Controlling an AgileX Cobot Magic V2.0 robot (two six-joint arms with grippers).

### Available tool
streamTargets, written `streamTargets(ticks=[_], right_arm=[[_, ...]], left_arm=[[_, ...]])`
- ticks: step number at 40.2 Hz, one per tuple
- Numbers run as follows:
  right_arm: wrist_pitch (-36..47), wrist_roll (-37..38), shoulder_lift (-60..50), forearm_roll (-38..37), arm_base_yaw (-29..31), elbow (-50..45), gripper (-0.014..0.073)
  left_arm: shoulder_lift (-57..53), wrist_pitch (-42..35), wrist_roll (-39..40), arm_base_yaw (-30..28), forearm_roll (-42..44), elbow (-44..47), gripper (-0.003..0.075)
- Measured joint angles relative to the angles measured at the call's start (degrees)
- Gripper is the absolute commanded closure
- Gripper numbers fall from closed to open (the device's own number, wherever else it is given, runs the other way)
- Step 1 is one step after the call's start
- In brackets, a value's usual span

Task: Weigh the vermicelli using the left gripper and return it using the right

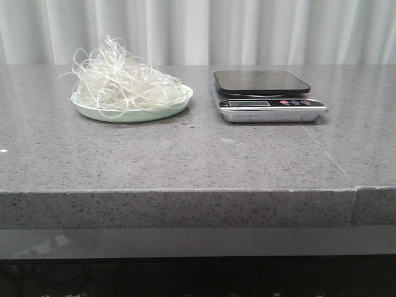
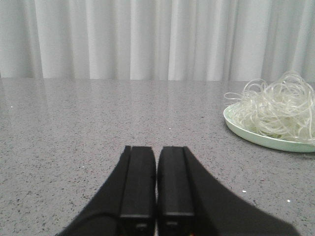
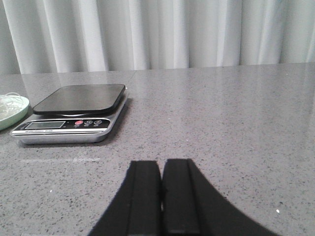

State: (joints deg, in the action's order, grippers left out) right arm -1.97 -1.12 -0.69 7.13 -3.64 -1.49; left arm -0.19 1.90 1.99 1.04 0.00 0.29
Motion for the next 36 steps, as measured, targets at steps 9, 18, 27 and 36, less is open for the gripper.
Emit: streamTargets(ticks=[9, 18, 27, 36], right_arm=[[0.13, 0.0, 0.0, 0.0, 0.0, 0.0, 0.043], [1.26, 0.0, 0.0, 0.0, 0.0, 0.81, 0.043], [-3.3, 0.0, 0.0, 0.0, 0.0, 9.99, 0.043], [-10.31, 0.0, 2.91, -0.37, 0.0, 22.42, 0.043]], left_arm=[[0.0, 0.0, 0.0, 0.0, 0.0, 0.0, 0.0564], [0.0, -2.54, 0.0, 0.0, 0.0, 0.0, 0.0564], [0.0, 2.0, 0.0, 0.0, 0.0, -8.17, 0.0564], [2.63, 11.19, 0.0, 0.0, 0.0, -23.98, 0.0564]])
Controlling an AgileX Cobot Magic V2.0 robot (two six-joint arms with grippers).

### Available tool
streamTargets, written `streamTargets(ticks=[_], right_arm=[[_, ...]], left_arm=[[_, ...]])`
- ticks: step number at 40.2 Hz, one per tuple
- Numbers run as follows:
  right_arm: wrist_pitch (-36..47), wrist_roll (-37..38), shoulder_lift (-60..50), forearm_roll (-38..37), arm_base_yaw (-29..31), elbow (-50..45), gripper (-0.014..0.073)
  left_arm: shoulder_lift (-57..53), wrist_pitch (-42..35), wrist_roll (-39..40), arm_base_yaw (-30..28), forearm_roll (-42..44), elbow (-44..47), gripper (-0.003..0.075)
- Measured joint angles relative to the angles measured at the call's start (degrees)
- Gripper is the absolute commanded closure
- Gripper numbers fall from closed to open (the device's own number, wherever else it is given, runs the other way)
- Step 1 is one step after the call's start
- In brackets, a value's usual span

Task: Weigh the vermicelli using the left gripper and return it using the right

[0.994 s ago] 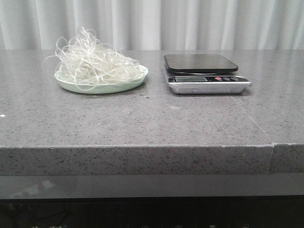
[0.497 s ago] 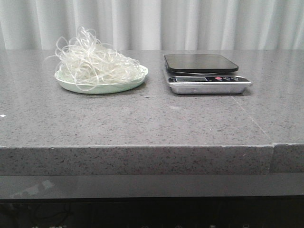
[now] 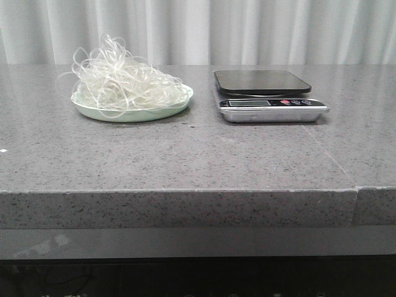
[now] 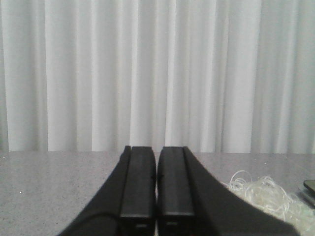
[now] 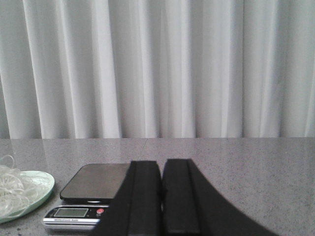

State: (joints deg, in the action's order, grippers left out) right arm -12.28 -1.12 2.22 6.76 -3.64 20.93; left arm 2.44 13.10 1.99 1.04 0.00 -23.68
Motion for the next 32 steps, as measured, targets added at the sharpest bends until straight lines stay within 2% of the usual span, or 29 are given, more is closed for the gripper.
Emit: streamTargets(ticks=[14, 32], right_arm=[[-13.34, 0.0, 16.86, -1.17, 0.0, 17.85, 0.043], [-20.23, -0.02, 33.24, -3.19, 0.0, 20.27, 0.043]], left_arm=[[14.48, 13.41, 0.0, 0.0, 0.0, -16.97, 0.0564], [27.37, 22.68, 0.0, 0.0, 0.0, -18.11, 0.0564]])
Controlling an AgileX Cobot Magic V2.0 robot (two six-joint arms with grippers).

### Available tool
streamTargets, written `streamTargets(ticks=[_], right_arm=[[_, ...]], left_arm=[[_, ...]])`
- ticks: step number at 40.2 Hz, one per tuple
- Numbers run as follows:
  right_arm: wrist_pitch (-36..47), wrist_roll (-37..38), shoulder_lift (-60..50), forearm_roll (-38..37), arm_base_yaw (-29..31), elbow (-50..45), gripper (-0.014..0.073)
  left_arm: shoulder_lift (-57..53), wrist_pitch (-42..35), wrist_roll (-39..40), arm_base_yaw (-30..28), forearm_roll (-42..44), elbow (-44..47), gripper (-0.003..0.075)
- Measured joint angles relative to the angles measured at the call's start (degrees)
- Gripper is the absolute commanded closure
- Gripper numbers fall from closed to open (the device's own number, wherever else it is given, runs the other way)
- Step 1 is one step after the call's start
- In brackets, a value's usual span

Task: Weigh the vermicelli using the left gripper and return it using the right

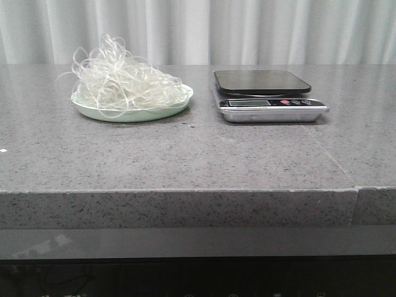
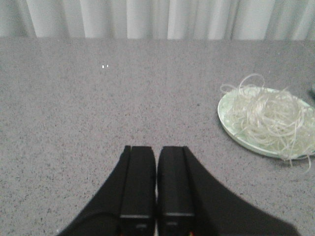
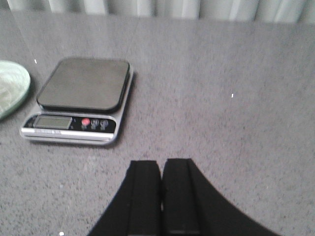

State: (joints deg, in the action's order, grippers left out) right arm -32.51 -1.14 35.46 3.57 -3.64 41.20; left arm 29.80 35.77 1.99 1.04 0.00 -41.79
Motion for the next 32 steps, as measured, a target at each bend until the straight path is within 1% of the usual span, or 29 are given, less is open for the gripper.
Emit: streamTargets(ticks=[13, 15, 18, 20, 22, 23, 24, 25, 26, 28, 30, 32], right_arm=[[-1.13, 0.0, 5.88, 0.0, 0.0, 0.0, 0.0426], [-1.2, 0.0, 6.3, 0.0, 0.0, 0.0, 0.0403], [-1.2, 0.0, 6.56, 0.0, 0.0, 0.0, 0.0307], [-1.2, 0.0, 6.56, 0.0, 0.0, 0.0, 0.0222], [-1.2, 0.0, 6.59, 0.0, 0.0, 0.0, 0.014], [-1.2, 0.0, 6.59, 0.0, 0.0, 0.0, 0.0103], [-1.2, 0.0, 6.59, 0.0, 0.0, 0.0, 0.0075], [-1.2, 0.0, 6.59, 0.0, 0.0, 0.0, 0.006], [-1.2, 0.0, 6.59, 0.0, 0.0, 0.0, 0.0049], [-1.2, 0.0, 6.59, 0.0, 0.0, 0.0, 0.0049], [-1.25, -0.1, 6.59, 0.0, 0.0, 0.0, 0.0053], [-1.34, -0.1, 6.59, 0.0, 0.0, 0.0, 0.0053]], left_arm=[[4.37, 0.66, 0.0, 0.0, 0.0, 0.11, 0.0564], [4.8, 0.66, 0.0, 0.0, 0.0, 0.11, 0.0564], [5.35, 0.66, 0.0, 0.0, 0.0, 0.11, 0.0562], [5.59, 0.66, 0.0, 0.0, 0.0, 0.11, 0.0554], [5.73, 0.66, 0.0, 0.0, 0.0, 0.11, 0.0522], [5.83, 0.66, 0.0, 0.0, 0.0, 0.11, 0.0492], [5.8, 0.66, 0.0, 0.0, 0.0, 0.11, 0.0454], [5.8, 0.66, 0.0, 0.0, 0.0, 0.11, 0.0432], [5.8, 0.66, 0.0, 0.0, 0.0, 0.11, 0.0373], [5.8, 0.66, 0.0, 0.0, 0.0, 0.11, 0.0291], [5.8, 0.66, 0.0, 0.0, 0.0, 0.11, 0.0225], [5.8, 0.66, 0.0, 0.0, 0.0, 0.11, 0.0191]])
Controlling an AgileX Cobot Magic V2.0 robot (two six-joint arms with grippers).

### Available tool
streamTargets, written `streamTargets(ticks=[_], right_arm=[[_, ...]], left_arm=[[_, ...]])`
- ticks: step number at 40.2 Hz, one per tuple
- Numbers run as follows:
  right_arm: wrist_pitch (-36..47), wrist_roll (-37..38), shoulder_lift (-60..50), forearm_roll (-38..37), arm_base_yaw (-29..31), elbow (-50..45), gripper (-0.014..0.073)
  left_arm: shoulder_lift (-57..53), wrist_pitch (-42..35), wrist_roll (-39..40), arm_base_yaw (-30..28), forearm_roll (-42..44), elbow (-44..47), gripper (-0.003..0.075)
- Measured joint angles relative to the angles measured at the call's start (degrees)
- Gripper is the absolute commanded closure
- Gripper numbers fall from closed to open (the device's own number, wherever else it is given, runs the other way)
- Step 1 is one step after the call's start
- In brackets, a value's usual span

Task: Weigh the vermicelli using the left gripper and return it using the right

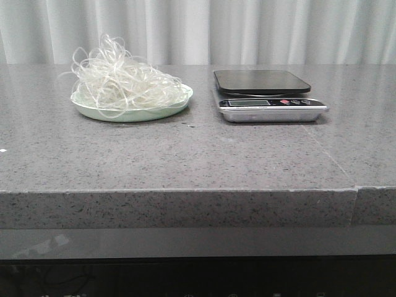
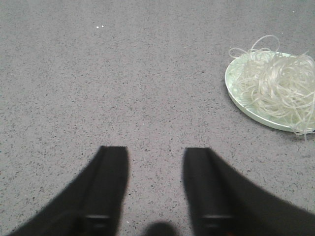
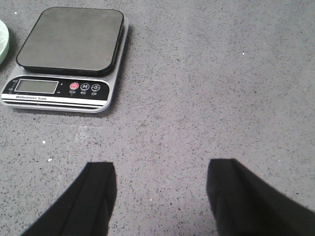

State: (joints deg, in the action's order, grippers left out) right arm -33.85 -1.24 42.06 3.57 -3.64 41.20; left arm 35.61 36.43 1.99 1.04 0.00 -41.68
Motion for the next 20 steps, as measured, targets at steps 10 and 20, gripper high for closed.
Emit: streamTargets(ticks=[10, 20], right_arm=[[0.0, 0.0, 0.0, 0.0, 0.0, 0.0, 0.0053], [0.0, 0.0, 0.0, 0.0, 0.0, 0.0, 0.0053]], left_arm=[[2.98, -1.61, -2.72, 5.23, -1.82, 0.0, 0.0188], [11.44, -5.78, -4.09, 16.1, -1.95, -0.94, 0.0188]])
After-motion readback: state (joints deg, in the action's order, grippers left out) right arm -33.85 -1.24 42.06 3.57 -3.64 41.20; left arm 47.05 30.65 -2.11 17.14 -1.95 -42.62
